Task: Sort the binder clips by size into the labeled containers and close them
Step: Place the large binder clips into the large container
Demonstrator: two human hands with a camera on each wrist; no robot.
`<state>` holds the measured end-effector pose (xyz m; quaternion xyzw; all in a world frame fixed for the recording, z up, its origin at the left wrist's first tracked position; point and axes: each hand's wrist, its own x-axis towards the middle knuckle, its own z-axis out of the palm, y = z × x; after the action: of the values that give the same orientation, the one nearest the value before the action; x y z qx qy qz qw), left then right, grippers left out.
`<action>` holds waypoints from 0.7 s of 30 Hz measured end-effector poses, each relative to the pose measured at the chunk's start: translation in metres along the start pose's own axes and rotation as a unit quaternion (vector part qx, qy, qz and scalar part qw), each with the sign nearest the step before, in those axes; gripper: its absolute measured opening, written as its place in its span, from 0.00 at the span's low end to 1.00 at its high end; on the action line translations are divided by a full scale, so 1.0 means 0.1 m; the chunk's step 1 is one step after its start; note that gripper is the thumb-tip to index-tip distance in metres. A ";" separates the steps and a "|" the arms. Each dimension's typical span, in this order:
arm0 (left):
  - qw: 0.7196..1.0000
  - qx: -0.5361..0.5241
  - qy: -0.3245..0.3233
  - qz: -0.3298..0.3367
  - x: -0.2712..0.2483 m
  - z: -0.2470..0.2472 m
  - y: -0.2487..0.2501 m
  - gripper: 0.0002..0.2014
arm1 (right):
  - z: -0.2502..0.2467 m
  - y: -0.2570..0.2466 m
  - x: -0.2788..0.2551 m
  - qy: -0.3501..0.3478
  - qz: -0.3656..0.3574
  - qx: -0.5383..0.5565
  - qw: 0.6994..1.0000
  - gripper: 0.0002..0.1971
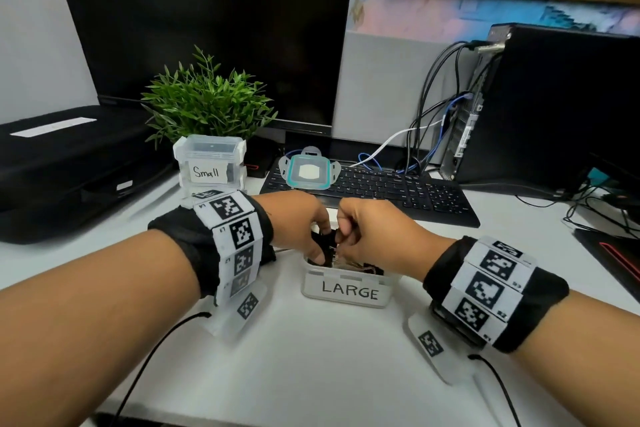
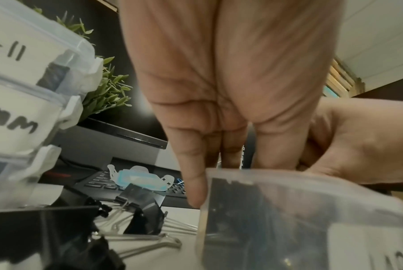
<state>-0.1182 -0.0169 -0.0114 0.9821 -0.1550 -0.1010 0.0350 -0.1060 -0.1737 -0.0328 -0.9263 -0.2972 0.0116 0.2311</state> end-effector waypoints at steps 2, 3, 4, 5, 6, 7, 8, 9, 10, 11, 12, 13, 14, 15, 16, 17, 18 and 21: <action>1.000 0.005 -0.001 -0.008 0.00 0.01 -0.01 0.23 | -0.08 0.08 -0.02 0.006 0.001 -0.038 0.999 0.17; 1.000 0.007 -0.004 -0.011 0.00 -0.01 -0.01 0.24 | -0.13 0.12 -0.04 0.009 0.003 -0.054 0.998 0.17; 1.000 0.010 -0.007 -0.013 0.00 -0.02 -0.01 0.24 | -0.16 0.16 -0.05 0.012 0.005 -0.063 0.998 0.17; 1.000 0.013 -0.009 -0.015 0.00 -0.03 -0.01 0.24 | -0.19 0.19 -0.07 0.014 0.007 -0.067 0.998 0.16; 1.000 0.017 -0.009 -0.016 0.00 -0.04 0.00 0.23 | -0.22 0.22 -0.08 0.018 0.007 -0.065 0.998 0.16; 1.000 0.020 -0.009 -0.016 0.00 -0.05 0.00 0.22 | -0.24 0.23 -0.09 0.022 0.006 -0.058 0.998 0.15; 1.000 0.022 -0.008 -0.016 0.00 -0.06 0.01 0.22 | -0.25 0.25 -0.10 0.024 0.007 -0.047 0.999 0.15; 1.000 0.021 -0.008 -0.015 -0.01 -0.07 0.02 0.21 | -0.26 0.25 -0.11 0.024 0.005 -0.035 0.999 0.14; 1.000 0.017 -0.006 -0.014 0.00 -0.06 0.02 0.21 | -0.26 0.25 -0.12 0.023 0.003 -0.027 0.999 0.13; 1.000 0.009 0.000 -0.011 0.00 -0.06 0.03 0.21 | -0.26 0.25 -0.13 0.022 -0.002 -0.025 0.999 0.12; 1.000 -0.002 0.010 -0.005 0.00 -0.05 0.04 0.21 | -0.25 0.25 -0.15 0.022 -0.011 -0.029 0.999 0.10; 1.000 -0.010 0.022 0.004 0.01 -0.05 0.04 0.20 | -0.25 0.25 -0.15 0.022 -0.021 -0.038 0.999 0.08; 0.999 -0.012 0.037 0.018 0.02 -0.05 0.05 0.19 | -0.24 0.24 -0.15 0.021 -0.029 -0.048 0.998 0.06; 0.998 -0.010 0.048 0.034 0.04 -0.05 0.07 0.18 | -0.24 0.23 -0.15 0.017 -0.031 -0.063 0.997 0.03; 0.997 -0.006 0.056 0.050 0.04 -0.05 0.09 0.16 | -0.23 0.22 -0.15 0.011 -0.031 -0.084 0.996 0.02; 0.996 -0.001 0.059 0.064 0.05 -0.06 0.11 0.14 | -0.24 0.22 -0.15 -0.001 -0.025 -0.108 0.994 0.02; 0.996 0.005 0.055 0.076 0.05 -0.06 0.13 0.13 | -0.23 0.22 -0.14 -0.016 -0.015 -0.129 0.991 0.04; 0.994 0.032 0.026 0.098 0.06 -0.01 0.21 0.14 | -0.25 0.20 -0.14 -0.040 0.009 -0.145 0.989 0.07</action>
<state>-0.1181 -0.0384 -0.0098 0.9650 -0.2531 -0.0661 0.0174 -0.1022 -0.2062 -0.0206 -0.9516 -0.2960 0.0080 0.0816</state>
